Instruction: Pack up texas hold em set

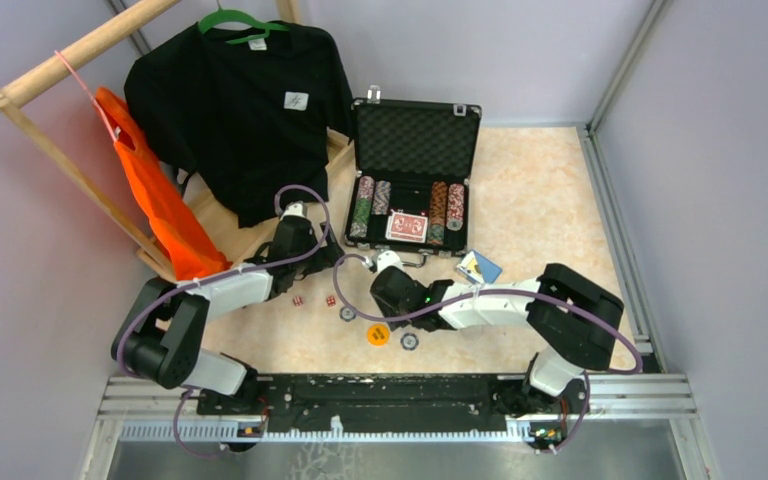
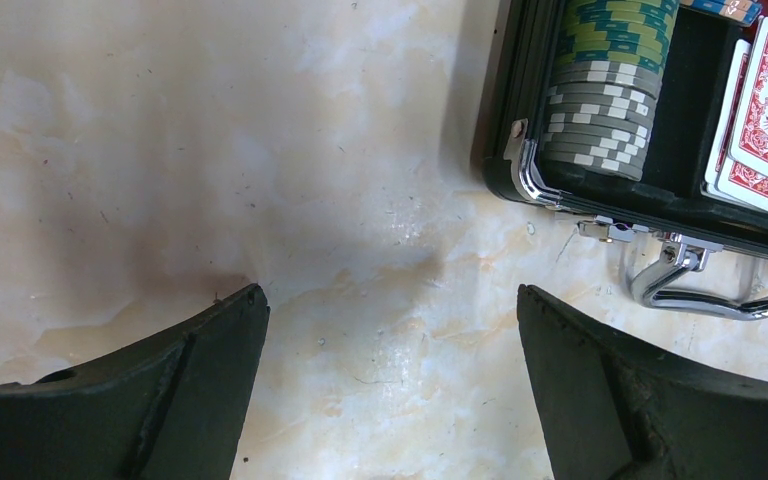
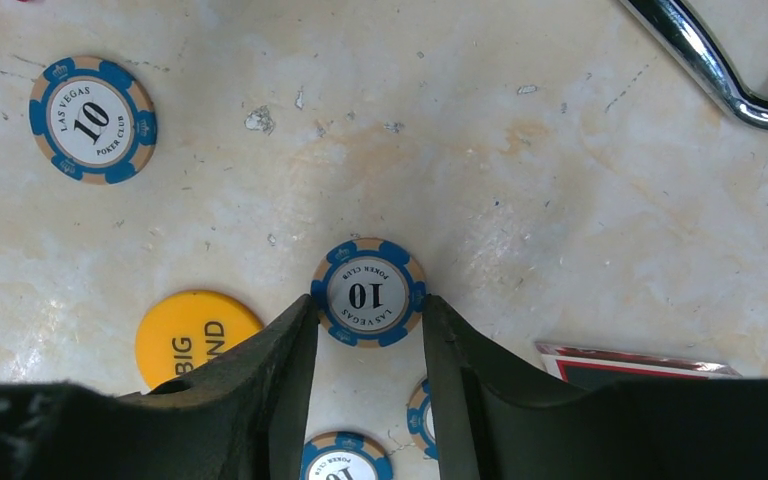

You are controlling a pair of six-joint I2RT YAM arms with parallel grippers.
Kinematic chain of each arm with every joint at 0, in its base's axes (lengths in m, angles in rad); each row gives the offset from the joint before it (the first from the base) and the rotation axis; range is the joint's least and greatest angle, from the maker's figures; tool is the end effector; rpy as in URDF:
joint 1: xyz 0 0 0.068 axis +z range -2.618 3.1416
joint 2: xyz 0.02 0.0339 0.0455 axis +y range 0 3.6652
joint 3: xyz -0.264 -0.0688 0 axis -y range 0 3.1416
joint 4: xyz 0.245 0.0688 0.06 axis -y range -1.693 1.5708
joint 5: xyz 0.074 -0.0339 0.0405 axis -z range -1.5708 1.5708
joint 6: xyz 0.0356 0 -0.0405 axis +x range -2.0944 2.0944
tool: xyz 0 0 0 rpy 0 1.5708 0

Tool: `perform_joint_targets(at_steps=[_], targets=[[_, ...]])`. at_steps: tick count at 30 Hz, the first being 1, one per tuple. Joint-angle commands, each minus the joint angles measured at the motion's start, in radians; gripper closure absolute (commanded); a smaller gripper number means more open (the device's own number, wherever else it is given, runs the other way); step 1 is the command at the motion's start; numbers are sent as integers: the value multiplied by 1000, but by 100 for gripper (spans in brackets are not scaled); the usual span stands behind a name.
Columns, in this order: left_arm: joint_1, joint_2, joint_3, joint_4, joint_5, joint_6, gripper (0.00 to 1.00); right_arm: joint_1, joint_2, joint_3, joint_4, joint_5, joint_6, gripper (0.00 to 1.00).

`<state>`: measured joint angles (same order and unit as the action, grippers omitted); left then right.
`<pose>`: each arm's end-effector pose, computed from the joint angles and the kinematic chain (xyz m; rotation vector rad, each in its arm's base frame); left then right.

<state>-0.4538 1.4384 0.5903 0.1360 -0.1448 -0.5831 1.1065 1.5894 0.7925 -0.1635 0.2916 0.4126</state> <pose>0.2493 -0.1159 0.1597 -0.2249 2.2916 -0.3771 0.1439 0.2646 0.1556 -0.7387 2.3820 0.2752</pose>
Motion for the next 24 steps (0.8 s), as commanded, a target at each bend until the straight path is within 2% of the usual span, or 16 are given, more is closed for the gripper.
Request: perform_joint_targets(at_steps=[1,13,16,21,24], targets=[[1,7,10,23,13,9,1,11,-12,-5,-7,4,15,59],[1,7,11,22,19,9,1,11,-22,22,-25,28,20,63],[1,5,9,23,18,9,1,11,-20,35,-15,26,15,48],[1,1,9,21,15,12,1,10,16,84,-14,47,-6,40],[1,1,8,21,19,13,1,10,51,106,-7,50,-15,38]])
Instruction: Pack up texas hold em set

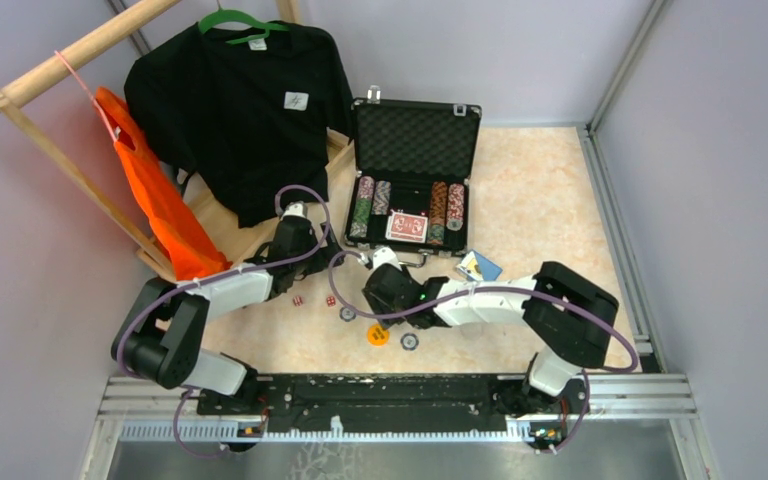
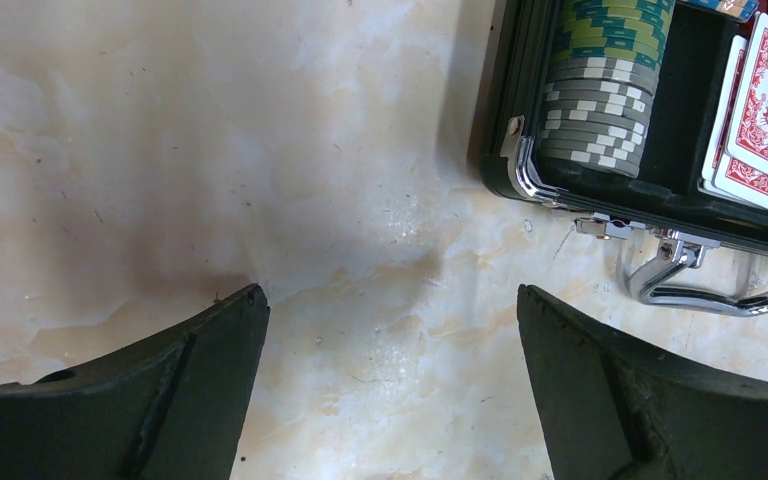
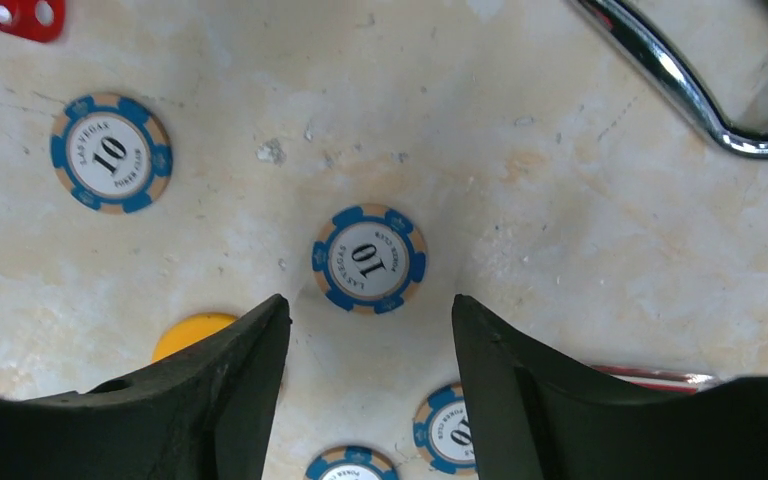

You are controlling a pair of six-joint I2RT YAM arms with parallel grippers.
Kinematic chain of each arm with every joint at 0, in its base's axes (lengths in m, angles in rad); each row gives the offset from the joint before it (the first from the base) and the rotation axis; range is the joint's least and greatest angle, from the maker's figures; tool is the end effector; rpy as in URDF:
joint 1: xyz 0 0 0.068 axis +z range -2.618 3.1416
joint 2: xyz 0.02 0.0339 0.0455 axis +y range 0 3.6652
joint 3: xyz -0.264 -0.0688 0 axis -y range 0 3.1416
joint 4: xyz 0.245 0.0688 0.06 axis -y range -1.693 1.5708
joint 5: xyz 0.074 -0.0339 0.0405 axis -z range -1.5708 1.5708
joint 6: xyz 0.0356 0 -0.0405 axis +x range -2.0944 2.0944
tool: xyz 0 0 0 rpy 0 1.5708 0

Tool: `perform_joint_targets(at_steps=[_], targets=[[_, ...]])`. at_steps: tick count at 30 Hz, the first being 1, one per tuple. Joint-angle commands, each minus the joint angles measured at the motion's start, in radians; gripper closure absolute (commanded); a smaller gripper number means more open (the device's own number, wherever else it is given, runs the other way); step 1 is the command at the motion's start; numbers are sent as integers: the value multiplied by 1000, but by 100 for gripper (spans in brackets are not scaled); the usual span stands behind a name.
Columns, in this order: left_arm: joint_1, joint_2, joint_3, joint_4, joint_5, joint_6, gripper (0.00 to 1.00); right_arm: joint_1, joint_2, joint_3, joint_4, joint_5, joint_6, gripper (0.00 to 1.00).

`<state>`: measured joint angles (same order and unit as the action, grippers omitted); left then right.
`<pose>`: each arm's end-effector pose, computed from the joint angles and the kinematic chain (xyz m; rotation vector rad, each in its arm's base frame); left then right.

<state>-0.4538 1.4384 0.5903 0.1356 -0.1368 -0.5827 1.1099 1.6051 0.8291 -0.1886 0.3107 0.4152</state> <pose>0.2492 -0.1161 0.1597 -0.2205 2.2948 -0.3852 0.1465 0.2705 0.1599 -0.7312 2.3772 0.2553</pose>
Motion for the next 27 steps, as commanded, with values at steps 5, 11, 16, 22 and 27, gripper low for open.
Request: perform_joint_targets(at_steps=[5,11,16,22,27], targets=[[1,-2,8,22,11,15,1,7,89,90,22,30,-15,38],[1,-2,8,23,15,16,1,5,99,91,22,28,-13,41],[0,-2,8,24,18,17,1,5,94,88,17,21,-9,51],[1,2,8,27,25,15,1,5,87,86,13,23,-9,59],[1,4,8,28,26,15,1,5,77,95,6,29,-9,60]])
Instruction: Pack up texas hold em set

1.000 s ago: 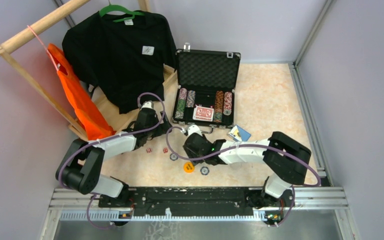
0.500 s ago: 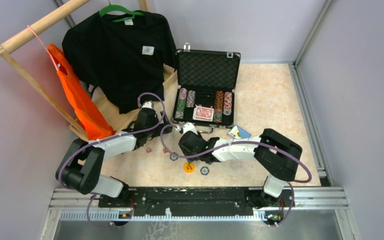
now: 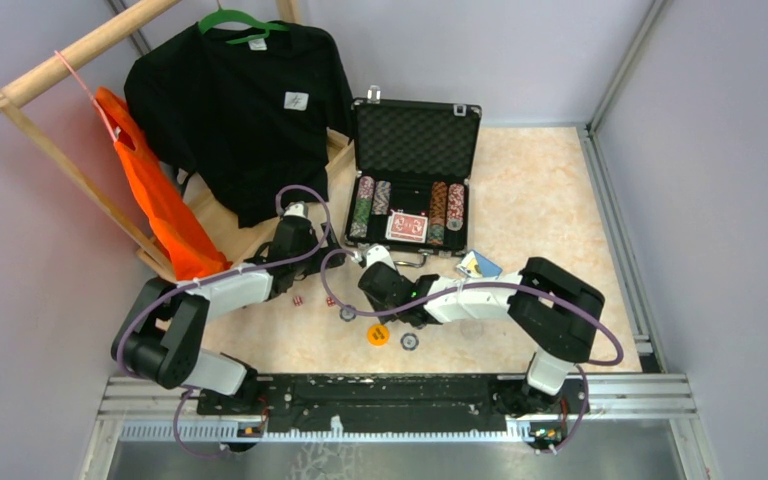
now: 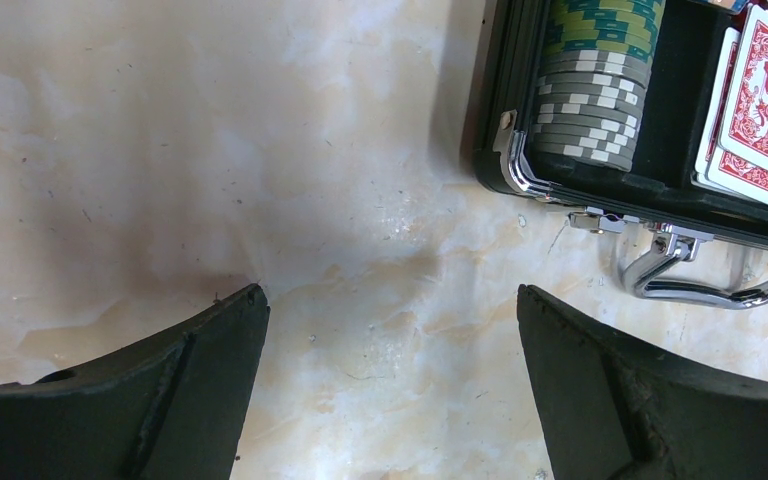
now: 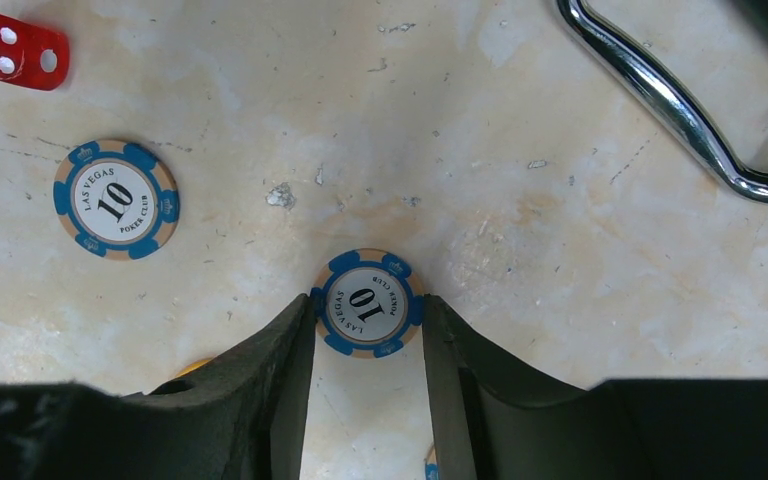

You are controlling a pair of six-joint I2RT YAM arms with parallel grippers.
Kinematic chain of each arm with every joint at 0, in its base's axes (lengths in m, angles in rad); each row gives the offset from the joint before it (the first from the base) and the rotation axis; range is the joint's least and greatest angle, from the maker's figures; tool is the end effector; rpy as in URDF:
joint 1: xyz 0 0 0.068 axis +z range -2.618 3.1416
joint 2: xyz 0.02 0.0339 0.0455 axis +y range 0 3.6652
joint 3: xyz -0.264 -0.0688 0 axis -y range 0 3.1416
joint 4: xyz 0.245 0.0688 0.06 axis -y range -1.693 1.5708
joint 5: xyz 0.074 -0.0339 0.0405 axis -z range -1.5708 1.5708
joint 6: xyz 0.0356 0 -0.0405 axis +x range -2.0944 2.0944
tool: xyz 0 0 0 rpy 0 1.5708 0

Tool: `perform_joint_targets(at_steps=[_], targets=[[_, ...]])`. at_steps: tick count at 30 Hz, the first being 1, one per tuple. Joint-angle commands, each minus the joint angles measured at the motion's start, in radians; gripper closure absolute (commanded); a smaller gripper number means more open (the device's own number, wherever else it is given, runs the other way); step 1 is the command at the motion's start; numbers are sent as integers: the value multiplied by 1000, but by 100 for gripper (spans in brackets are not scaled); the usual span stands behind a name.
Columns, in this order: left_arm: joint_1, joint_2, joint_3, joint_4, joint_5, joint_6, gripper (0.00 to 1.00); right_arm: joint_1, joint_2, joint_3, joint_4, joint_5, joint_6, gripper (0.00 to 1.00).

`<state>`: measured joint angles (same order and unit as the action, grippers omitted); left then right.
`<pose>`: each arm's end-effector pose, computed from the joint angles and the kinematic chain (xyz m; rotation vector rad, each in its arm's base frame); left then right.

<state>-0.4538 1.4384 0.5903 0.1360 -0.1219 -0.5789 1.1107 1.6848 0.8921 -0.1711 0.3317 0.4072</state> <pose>0.2490 -0.1166 0.1597 -0.2086 2.2995 -0.3992 0.1552 0.2871 0.1550 -0.7298 2.3644 0.2324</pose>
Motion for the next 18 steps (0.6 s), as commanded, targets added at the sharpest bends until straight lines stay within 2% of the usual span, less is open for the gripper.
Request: perform_joint_targets(at_steps=[1,18], targets=[[1,4,8,29,12,11,1,5,-8,35,-14,11,-1,60],[1,4,8,30,22,10,1,-18,-173,-32,-65,52,16,60]])
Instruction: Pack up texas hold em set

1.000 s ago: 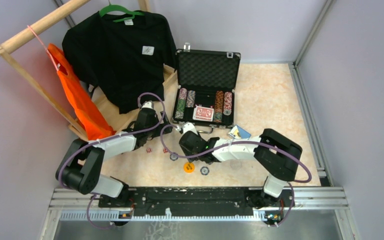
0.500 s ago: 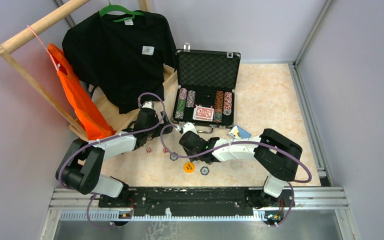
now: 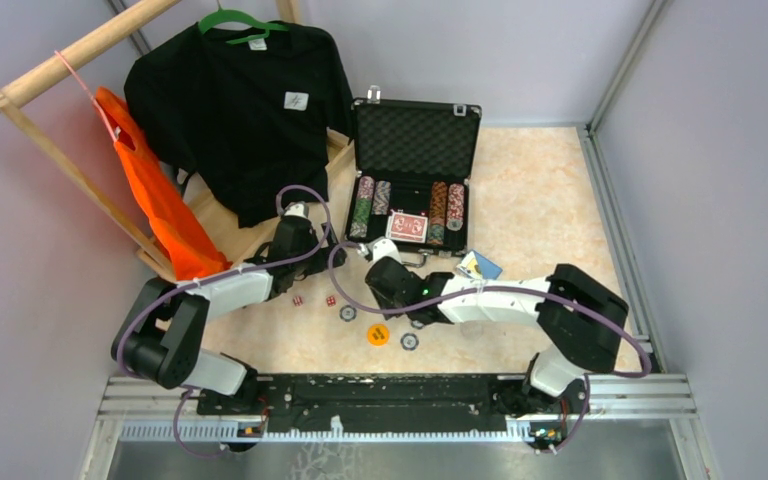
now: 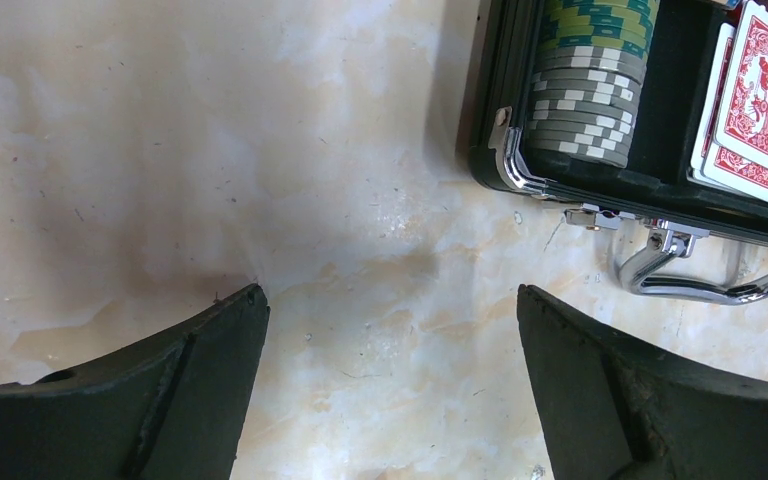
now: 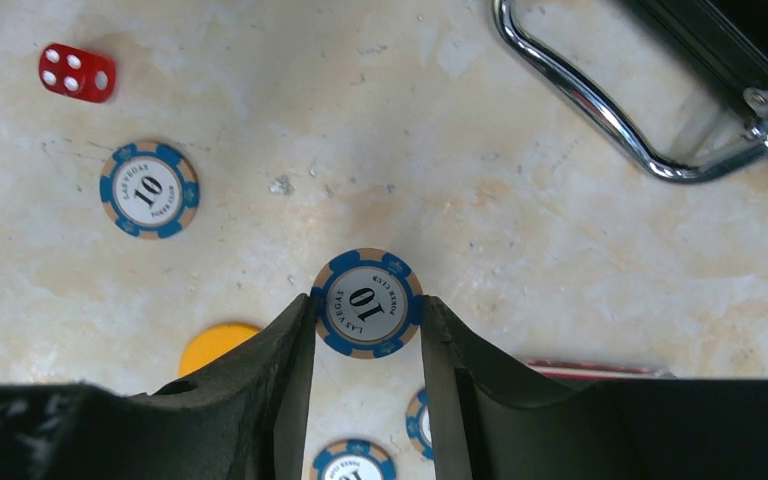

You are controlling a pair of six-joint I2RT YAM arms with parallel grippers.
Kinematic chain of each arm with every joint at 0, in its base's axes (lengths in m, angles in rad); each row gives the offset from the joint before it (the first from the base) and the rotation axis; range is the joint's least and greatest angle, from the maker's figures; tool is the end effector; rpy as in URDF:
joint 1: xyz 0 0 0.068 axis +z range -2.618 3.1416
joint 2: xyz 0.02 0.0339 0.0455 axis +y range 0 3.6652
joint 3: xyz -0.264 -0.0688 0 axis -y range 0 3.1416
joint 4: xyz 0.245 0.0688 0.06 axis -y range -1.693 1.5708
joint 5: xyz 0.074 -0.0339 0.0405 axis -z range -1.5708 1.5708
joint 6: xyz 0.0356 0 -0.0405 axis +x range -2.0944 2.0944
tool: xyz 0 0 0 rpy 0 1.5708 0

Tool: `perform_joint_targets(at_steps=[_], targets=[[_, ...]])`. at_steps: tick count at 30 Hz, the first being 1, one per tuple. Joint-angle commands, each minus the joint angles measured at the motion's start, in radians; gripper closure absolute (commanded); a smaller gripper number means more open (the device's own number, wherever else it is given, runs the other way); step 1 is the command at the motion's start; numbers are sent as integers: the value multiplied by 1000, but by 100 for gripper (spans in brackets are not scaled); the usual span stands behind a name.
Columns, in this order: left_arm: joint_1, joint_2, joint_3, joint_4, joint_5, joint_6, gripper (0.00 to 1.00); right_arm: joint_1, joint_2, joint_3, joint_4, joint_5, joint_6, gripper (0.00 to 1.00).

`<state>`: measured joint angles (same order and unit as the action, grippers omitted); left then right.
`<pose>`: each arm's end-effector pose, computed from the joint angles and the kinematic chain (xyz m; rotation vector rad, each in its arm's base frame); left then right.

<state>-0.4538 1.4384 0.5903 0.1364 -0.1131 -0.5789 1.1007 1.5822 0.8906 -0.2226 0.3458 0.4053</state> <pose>0.2489 -0.1170 0.1597 -0.2042 2.3020 -0.4088 0.1537 0.2759 0.1823 -0.6902 2.3275 0.2557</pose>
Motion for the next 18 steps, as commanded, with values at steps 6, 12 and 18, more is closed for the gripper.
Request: perform_joint_targets(at_steps=[6,12,18], targets=[[1,1,8,29,15,12,1,-15,-147,-119,-29,53,52,60],[0,1,8,31,17,11,1,-15,-209,-183,-38,54,87,60],[0,-1,8,30,15,11,1,-15,-220,-217,-26,42,109,60]])
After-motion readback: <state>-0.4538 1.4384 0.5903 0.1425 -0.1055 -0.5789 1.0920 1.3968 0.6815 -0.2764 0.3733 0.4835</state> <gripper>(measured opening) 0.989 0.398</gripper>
